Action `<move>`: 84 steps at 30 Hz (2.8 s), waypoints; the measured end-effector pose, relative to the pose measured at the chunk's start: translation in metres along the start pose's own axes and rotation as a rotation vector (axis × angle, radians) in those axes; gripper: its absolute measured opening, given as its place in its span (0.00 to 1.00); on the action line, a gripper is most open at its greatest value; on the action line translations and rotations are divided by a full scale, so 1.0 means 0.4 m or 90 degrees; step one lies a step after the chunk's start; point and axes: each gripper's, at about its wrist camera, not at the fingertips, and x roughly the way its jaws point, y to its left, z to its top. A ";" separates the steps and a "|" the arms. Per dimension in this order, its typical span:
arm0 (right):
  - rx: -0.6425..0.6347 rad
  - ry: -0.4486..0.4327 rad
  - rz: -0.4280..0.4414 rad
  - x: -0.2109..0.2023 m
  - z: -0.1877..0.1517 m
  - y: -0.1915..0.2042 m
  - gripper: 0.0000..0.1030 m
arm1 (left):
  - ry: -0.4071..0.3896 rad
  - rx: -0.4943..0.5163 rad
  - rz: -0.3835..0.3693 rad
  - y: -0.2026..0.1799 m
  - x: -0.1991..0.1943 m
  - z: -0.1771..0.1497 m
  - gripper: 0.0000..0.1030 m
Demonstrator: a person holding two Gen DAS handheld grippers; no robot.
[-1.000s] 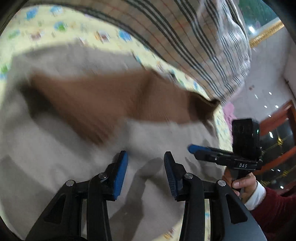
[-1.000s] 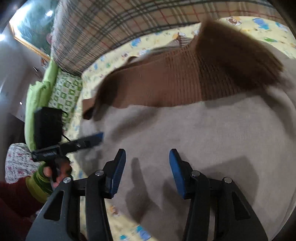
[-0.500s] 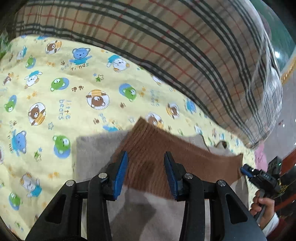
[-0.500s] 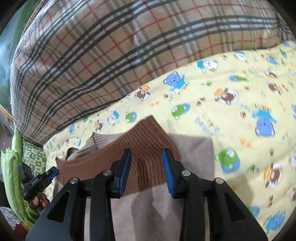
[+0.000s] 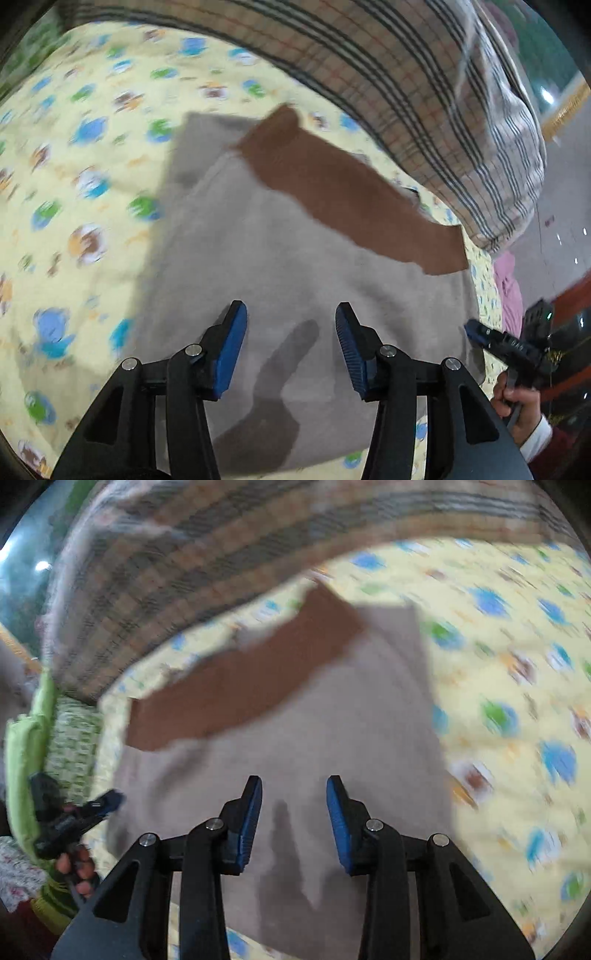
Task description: Fold small clothes
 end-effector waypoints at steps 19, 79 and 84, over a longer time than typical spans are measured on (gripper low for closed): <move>0.020 -0.034 -0.014 -0.141 -0.135 0.071 0.36 | 0.042 0.145 0.254 -0.132 -0.177 -0.153 0.71; -0.055 0.073 0.029 -0.018 -0.166 0.188 0.38 | 0.022 -0.157 0.194 -0.027 -0.173 -0.210 0.87; -0.047 0.077 0.030 -0.005 -0.153 0.170 0.38 | 0.008 -0.237 0.135 0.041 -0.138 -0.229 0.87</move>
